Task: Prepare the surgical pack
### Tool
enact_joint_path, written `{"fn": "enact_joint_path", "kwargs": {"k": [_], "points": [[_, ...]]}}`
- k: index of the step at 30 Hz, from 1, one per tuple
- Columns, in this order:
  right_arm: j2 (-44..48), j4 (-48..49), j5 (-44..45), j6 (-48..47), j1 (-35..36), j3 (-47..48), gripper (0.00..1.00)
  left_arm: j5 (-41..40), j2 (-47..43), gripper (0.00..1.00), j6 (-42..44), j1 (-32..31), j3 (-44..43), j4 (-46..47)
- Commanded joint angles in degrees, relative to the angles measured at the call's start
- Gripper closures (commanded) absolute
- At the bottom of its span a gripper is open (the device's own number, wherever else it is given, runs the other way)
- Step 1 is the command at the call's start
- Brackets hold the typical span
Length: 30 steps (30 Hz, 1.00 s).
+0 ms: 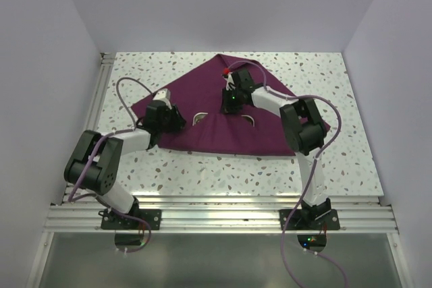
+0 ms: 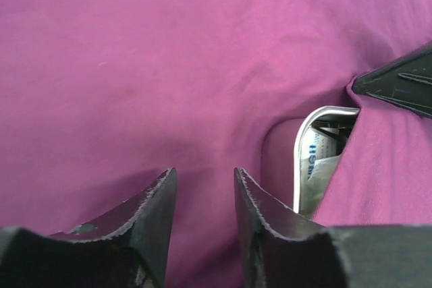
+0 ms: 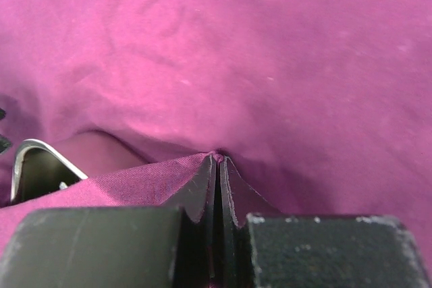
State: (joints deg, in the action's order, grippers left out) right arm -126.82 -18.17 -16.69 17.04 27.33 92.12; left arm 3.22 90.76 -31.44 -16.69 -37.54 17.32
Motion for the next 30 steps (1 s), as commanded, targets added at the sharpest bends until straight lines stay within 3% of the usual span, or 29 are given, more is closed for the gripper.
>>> {"fn": "enact_joint_path", "kwargs": {"k": [1,9,13,18,22,24,30], "points": [[-1.5,-6.9,6.9,-1.5,-0.3,-5.1,1.0,5.1,2.7,0.58,0.7,-1.3,-3.9,5.4],[-0.5,-5.6,6.3,-0.8,-0.3,-6.2,1.0,2.7,2.7,0.59,3.0,-5.3,-5.9,4.1],[-1.2,-5.6,6.0,-0.9,-0.3,-6.1,1.0,-5.1,1.5,0.59,3.1,-4.8,-6.7,-0.4],[0.0,-4.2,7.7,0.3,-0.3,-7.8,1.0,-11.4,-4.8,0.49,2.2,-0.8,-3.5,-2.8],[1.8,-2.9,9.7,1.9,-0.3,-9.8,1.0,-20.2,-8.3,0.34,2.6,1.0,-3.1,-5.8],[2.5,-1.5,9.9,3.1,-0.3,-10.9,1.0,-21.6,-8.8,0.34,2.9,3.0,-3.0,-6.3],[3.2,2.0,10.4,4.1,-0.3,-13.4,1.0,-13.3,-2.2,0.35,0.3,15.4,-8.0,-12.5]]}}
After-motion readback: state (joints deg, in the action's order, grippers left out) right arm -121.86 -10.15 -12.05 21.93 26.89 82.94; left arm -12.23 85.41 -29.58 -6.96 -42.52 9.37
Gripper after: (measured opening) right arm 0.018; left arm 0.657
